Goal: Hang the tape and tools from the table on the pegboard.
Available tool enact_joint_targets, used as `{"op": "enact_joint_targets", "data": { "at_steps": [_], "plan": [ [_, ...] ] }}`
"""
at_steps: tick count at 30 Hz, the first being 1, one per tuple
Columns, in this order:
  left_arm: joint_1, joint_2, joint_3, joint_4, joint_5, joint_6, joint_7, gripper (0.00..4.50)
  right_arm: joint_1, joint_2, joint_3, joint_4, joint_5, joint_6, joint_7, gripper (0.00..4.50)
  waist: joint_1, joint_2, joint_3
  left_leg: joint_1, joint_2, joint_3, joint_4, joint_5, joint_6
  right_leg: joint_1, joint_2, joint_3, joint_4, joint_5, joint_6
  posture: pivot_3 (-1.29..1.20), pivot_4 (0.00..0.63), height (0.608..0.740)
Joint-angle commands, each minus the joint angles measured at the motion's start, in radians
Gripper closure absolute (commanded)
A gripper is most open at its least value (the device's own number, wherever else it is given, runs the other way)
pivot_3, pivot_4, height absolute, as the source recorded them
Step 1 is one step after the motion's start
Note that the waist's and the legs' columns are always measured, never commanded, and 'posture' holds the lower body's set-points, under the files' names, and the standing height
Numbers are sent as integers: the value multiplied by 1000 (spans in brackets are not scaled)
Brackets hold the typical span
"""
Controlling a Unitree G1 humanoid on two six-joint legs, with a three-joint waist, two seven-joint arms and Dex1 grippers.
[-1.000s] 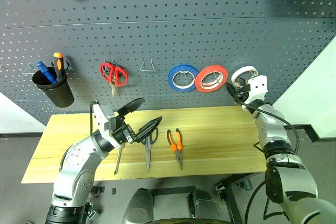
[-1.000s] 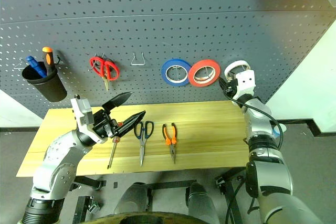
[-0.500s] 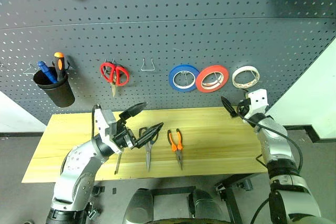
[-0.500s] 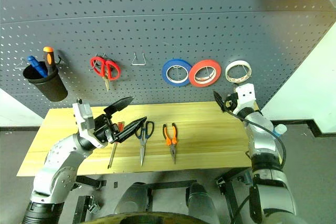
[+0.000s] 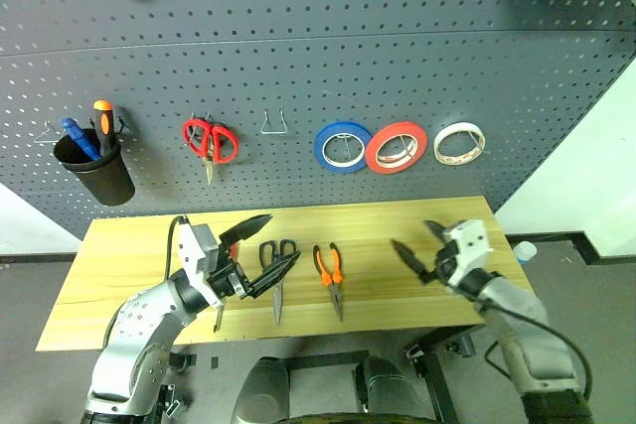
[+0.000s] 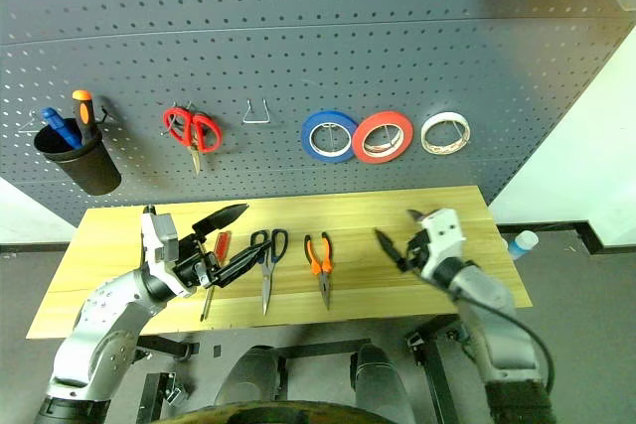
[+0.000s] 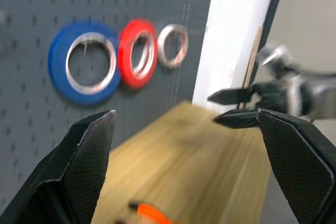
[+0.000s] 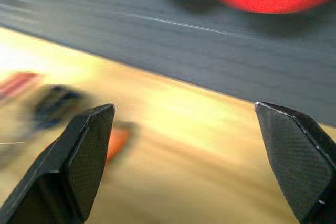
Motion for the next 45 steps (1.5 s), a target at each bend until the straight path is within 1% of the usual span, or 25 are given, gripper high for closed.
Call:
{"op": "enact_joint_targets", "data": {
  "at_steps": [1,4,6,11,15,18,21,26,29,33,38,45],
  "plan": [
    [13,-1,16,-17,17,-32,11,0,-13,47,107,-135,-18,100,-61,36,5,-2,2,1,0,0,0,0,0,0,0,0,0,0,0,372,113,677],
    [35,-9,4,-47,21,-25,31,0,-46,103,184,-144,-66,170,-136,36,10,-5,11,0,0,-1,1,0,-1,-3,0,0,0,0,0,371,125,677],
    [54,-8,0,-61,22,-23,38,0,-69,134,217,-131,-97,202,-179,36,9,-5,18,-1,0,-1,1,0,-1,-4,0,0,-1,0,0,370,132,677],
    [120,3,-1,-90,25,-19,46,0,-139,192,311,-55,-190,269,-258,36,6,-5,35,-2,0,-1,-1,0,0,-6,0,0,-1,2,-4,375,160,677],
    [169,9,5,-124,21,-6,65,0,-177,229,336,1,-238,315,-315,36,6,-5,56,-4,0,-1,-1,0,0,-8,0,0,-1,2,-4,376,181,677],
    [220,18,7,-147,22,-4,72,0,-195,266,340,19,-264,390,-363,36,6,-5,70,-10,0,-1,-1,0,0,-13,0,0,-1,2,-4,371,198,677],
    [244,21,3,-158,22,-5,78,0,-191,297,352,-14,-263,475,-382,36,6,-3,80,-17,0,-1,0,0,0,-19,0,0,-1,2,-4,363,207,677],
    [251,19,-2,-151,21,-8,75,0,-175,341,407,-60,-268,562,-405,36,4,-1,91,-21,0,-1,0,0,0,-24,0,0,-1,2,-4,351,216,677],
    [263,17,-7,-153,23,-14,71,0,-172,388,390,-64,-280,606,-454,36,0,-1,96,-21,0,-1,0,0,0,-24,0,0,-1,2,-4,353,220,677],
    [282,18,-3,-161,20,-21,65,0,-194,418,387,-43,-290,634,-490,36,0,-3,104,-21,0,-1,0,0,0,-24,0,0,-1,2,-3,361,224,677],
    [310,18,-4,-186,18,-26,67,0,-244,451,361,41,-304,613,-552,36,-4,-3,111,-23,0,-1,0,0,0,-27,0,0,-1,2,-4,367,232,677],
    [340,23,4,-197,13,-31,59,0,-281,477,330,106,-301,613,-600,36,-5,-2,113,-34,0,-1,0,0,-1,-36,0,-1,-1,2,-4,367,242,677]
  ]
}}
